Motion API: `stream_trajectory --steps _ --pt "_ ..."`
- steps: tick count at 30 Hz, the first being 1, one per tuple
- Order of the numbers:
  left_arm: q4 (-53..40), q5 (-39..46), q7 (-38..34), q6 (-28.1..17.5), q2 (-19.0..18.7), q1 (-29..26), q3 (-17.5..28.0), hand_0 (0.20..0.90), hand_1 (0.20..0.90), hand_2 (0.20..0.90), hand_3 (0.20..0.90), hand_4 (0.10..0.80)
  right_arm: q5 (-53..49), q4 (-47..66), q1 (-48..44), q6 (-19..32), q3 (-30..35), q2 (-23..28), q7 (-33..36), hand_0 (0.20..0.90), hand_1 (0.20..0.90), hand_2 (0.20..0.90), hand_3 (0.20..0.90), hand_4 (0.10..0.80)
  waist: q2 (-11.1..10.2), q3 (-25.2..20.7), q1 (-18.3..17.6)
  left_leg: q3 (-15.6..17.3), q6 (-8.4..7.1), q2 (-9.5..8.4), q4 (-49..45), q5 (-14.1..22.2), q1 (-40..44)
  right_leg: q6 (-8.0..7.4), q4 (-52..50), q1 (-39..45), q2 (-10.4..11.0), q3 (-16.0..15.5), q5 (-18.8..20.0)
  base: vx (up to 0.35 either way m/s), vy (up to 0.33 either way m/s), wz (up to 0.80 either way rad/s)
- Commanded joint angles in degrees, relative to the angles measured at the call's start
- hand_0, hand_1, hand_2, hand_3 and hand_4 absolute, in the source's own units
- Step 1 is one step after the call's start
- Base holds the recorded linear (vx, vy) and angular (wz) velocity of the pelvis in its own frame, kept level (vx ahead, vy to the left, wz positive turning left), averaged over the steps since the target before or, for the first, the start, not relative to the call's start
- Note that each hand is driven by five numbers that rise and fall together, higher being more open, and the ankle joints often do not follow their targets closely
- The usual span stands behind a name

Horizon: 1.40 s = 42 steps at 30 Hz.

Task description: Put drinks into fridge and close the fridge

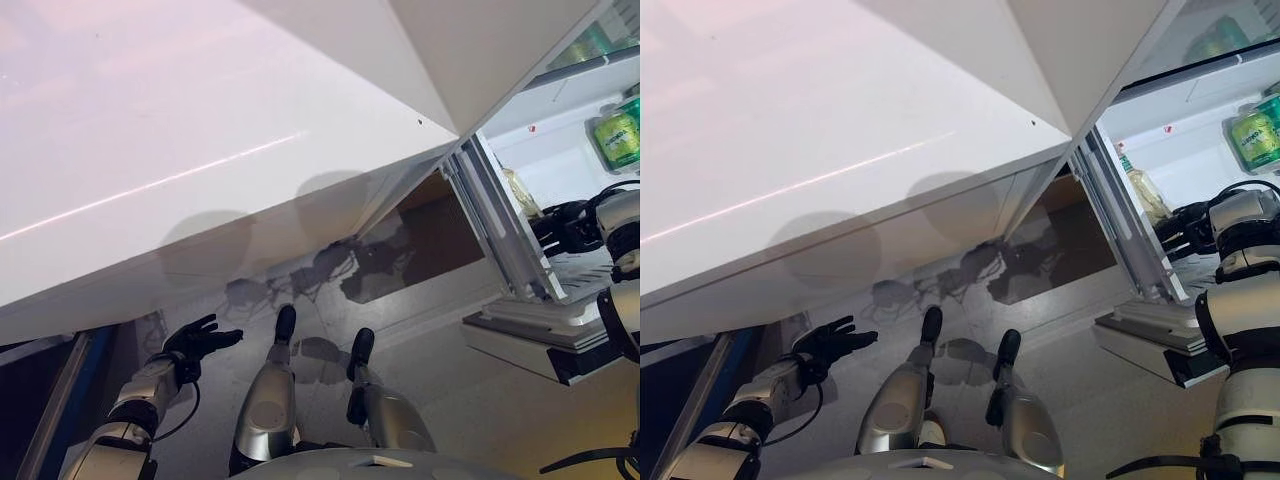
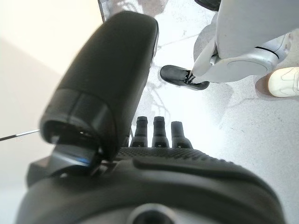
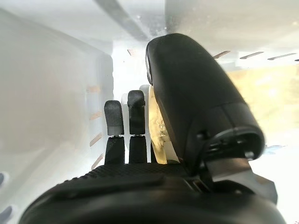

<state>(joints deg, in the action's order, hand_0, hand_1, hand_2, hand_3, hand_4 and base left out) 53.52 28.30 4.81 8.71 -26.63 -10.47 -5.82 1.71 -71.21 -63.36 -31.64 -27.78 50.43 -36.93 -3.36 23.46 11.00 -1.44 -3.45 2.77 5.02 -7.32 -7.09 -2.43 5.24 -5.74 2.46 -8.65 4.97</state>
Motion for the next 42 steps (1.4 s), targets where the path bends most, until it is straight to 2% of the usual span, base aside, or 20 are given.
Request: stream_trajectory --steps 1,2,3,4,5,12,23,31,36,40,42 --pt "-0.8 -1.6 0.3 -0.4 -5.0 3.4 -0.7 0.900 0.900 0.900 0.900 0.800 2.2 -1.1 -4.2 0.1 -3.6 3.8 0.5 0.300 0.300 0.300 0.200 0.100 -2.0 -2.7 0.4 -1.8 2.89 -4.08 -2.8 4.1 -3.6 -0.53 -4.1 -3.4 -1.7 -0.2 -0.6 0.000 0.000 0.00" --pt "-0.8 -1.6 0.2 -0.4 -4.9 3.5 -0.7 0.900 0.900 0.900 0.900 0.800 2.3 -1.1 -4.1 0.1 -3.5 3.7 0.7 0.300 0.300 0.300 0.200 0.100 -2.0 -2.7 0.4 -1.8 2.90 -4.09 -2.8 4.1 -3.6 -0.52 -4.1 -3.4 -1.7 -0.2 -0.6 0.000 0.000 0.00" --pt "-0.8 -1.6 0.2 -0.4 -4.9 3.5 -0.7 0.900 0.900 0.900 0.900 0.800 2.2 -1.1 -4.1 0.1 -3.4 3.7 1.1 0.335 0.335 0.335 0.241 0.141 -2.0 -2.7 0.4 -1.8 2.92 -4.11 -2.9 4.1 -3.6 -0.50 -4.2 -3.4 -1.7 -0.2 -0.6 0.000 0.000 0.00" --pt "-0.8 -1.7 0.2 -0.3 -4.8 3.5 -0.9 0.900 0.900 0.900 0.900 0.800 1.7 -1.5 -3.8 0.4 -3.1 3.5 2.5 0.547 0.547 0.547 0.488 0.388 -1.9 -2.8 0.5 -1.8 2.96 -4.10 -3.1 4.1 -3.6 -0.48 -4.2 -3.4 -1.7 -0.2 -0.6 0.000 0.000 0.00" --pt "-0.8 -1.8 0.2 -0.4 -4.8 3.5 -0.9 0.900 0.900 0.900 0.900 0.800 1.8 -1.6 -3.7 0.6 -2.8 3.5 3.0 0.900 0.900 0.900 0.900 0.800 -1.9 -2.8 0.5 -1.7 2.98 -4.09 -3.1 4.2 -3.6 -0.49 -4.2 -3.3 -1.7 -0.2 -0.6 0.000 0.000 0.00" --pt "-0.7 -2.0 -0.1 -0.1 -4.7 3.3 -1.2 0.900 0.900 0.900 0.900 0.800 -1.1 -2.1 -4.3 1.7 -2.0 3.3 9.1 0.900 0.900 0.900 0.900 0.800 -2.0 -3.1 0.6 -1.7 3.06 -3.97 -3.3 4.4 -3.6 -0.44 -4.1 -3.2 -1.9 0.0 -0.6 0.000 0.000 0.00" --pt "0.8 -3.3 -0.1 -0.8 -3.8 4.3 -1.2 0.900 0.900 0.900 0.900 0.800 -5.7 -1.7 -2.0 3.1 0.7 3.9 14.8 0.900 0.900 0.900 0.900 0.800 -2.2 -5.1 0.0 -1.0 3.11 -3.75 -2.6 4.6 -1.7 -0.48 -3.7 -1.9 -1.9 0.3 -0.7 0.003 0.008 -0.01" --pt "3.5 -4.1 0.2 -0.3 -2.8 5.5 -1.7 0.900 0.900 0.900 0.900 0.800 -11.9 -0.4 1.1 7.5 4.5 7.1 17.0 0.900 0.900 0.900 0.900 0.800 -2.2 -8.8 -1.5 0.3 3.25 -3.44 -1.6 5.2 1.6 -0.62 -2.8 0.6 -1.8 0.7 -1.2 0.021 0.048 -0.04" --pt "6.5 -4.8 0.6 -0.4 -1.8 6.8 -1.9 0.900 0.900 0.900 0.900 0.800 -12.0 1.8 3.3 9.4 6.4 9.0 15.2 0.900 0.900 0.900 0.900 0.800 -2.4 -12.4 -3.0 1.0 3.17 -3.17 -1.2 5.8 4.0 -0.81 -2.2 2.6 -1.6 1.4 -1.5 0.048 0.048 -0.04" --pt "8.0 -4.6 1.4 0.1 -1.7 7.5 -1.9 0.900 0.900 0.900 0.900 0.800 -14.6 6.9 3.8 11.6 7.1 10.7 18.1 0.900 0.900 0.900 0.900 0.800 -2.1 -14.7 -4.1 1.3 3.21 -3.19 -0.9 6.3 5.7 -0.87 -1.8 4.1 -1.6 2.1 -1.9 0.047 0.075 -0.07" --pt "8.2 -4.8 1.6 0.5 -1.4 7.8 -1.6 0.900 0.900 0.900 0.900 0.800 -16.1 11.7 4.4 12.7 8.3 11.7 22.6 0.900 0.900 0.900 0.900 0.800 -1.8 -15.5 -4.9 1.5 3.16 -3.20 -0.8 6.6 6.4 -0.87 -1.8 4.6 -1.5 2.4 -2.1 0.028 0.078 -0.12"
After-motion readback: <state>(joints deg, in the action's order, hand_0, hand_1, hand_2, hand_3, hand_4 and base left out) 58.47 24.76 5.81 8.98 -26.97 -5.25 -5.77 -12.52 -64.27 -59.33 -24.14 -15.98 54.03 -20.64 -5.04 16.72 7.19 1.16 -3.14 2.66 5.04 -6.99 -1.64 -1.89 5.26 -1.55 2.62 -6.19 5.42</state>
